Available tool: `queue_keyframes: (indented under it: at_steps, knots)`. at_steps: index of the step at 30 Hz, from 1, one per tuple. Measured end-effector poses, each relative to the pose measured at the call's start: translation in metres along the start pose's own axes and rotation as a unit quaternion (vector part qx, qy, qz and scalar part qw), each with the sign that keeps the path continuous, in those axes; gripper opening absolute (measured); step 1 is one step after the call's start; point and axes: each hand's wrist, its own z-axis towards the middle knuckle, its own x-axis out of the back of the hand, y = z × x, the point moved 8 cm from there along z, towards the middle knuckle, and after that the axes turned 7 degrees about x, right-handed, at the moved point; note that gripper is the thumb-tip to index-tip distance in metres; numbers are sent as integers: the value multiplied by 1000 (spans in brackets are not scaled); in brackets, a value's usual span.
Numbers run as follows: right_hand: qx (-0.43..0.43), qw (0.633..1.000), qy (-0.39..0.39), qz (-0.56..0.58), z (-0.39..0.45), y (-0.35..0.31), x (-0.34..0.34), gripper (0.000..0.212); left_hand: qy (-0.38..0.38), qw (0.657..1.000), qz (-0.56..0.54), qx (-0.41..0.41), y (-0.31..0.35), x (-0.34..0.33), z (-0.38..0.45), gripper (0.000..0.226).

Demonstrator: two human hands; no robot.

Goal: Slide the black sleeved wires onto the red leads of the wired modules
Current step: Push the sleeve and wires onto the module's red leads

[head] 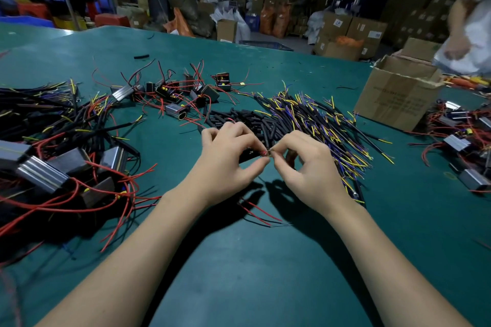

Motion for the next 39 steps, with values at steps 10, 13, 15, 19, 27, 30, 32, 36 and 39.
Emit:
queue_keyframes:
  at_steps: [10,13,15,19,27,30,32,36,39]
  knots:
    - [-56,995,-7,84,1,4,-3,13,37,998,34,-24,8,8,0,11]
    - [24,999,-15,-33,1,-14,-2,9,-7,990,-92,105,-11,0,4,20]
    - [72,991,1,-115,2,-25,0,10,-57,964,-181,187,-22,-6,5,26]
    - [14,999,-7,-30,2,-16,-3,8,-34,975,-151,158,-22,0,7,15]
    - [-119,981,40,145,-3,6,-7,13,36,998,47,-17,6,14,2,18]
    - [-115,982,35,143,-3,6,-8,14,20,991,122,-49,9,10,0,18]
    - [-79,992,28,98,-1,1,-5,14,21,991,128,-43,7,9,0,13]
    - [47,993,38,-101,2,-22,2,12,-6,999,-1,52,-4,5,5,10]
    - [56,988,36,-136,3,-25,1,13,-33,991,-83,102,-13,2,6,12]
